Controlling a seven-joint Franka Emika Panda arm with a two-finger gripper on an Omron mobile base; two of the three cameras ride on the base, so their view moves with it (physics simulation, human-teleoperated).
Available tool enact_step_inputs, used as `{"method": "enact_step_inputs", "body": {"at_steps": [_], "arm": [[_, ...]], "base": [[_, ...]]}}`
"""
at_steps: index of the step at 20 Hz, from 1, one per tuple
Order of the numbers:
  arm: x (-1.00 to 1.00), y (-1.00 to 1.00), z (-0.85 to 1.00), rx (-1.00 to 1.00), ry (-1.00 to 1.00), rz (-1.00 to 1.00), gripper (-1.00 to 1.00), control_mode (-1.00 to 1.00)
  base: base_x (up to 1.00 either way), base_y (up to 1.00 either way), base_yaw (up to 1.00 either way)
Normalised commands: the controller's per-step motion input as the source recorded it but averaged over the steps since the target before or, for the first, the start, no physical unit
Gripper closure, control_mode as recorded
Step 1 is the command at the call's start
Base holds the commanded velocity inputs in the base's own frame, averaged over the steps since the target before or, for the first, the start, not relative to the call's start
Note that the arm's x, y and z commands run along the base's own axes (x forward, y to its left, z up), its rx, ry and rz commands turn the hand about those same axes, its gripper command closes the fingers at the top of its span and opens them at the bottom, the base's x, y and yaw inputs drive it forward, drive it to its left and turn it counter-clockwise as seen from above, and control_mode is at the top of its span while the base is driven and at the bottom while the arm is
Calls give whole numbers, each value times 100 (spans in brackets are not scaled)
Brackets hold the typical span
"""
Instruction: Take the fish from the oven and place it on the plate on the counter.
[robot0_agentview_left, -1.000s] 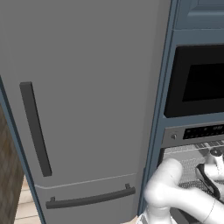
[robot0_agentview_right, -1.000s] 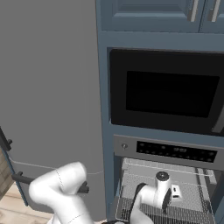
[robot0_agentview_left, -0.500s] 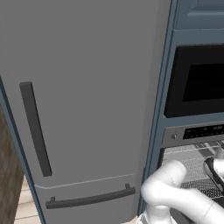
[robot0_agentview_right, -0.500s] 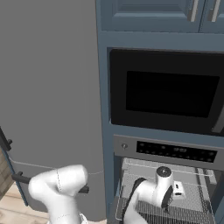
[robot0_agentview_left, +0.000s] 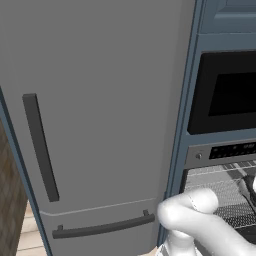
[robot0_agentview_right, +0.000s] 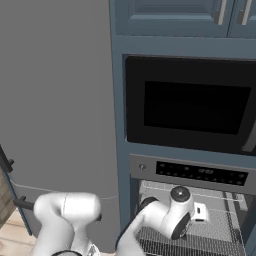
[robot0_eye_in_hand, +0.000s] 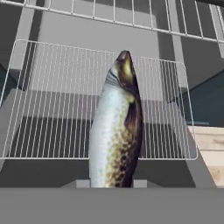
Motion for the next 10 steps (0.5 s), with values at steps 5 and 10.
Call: {"method": "enact_step_inputs", "body": {"at_steps": [5, 10], "arm": [[-41, 38, 99, 0, -17, -6, 100, -100], [-15, 53, 100, 0, -14, -5, 100, -100]], "base": [[0, 0, 0], [0, 0, 0]]}}
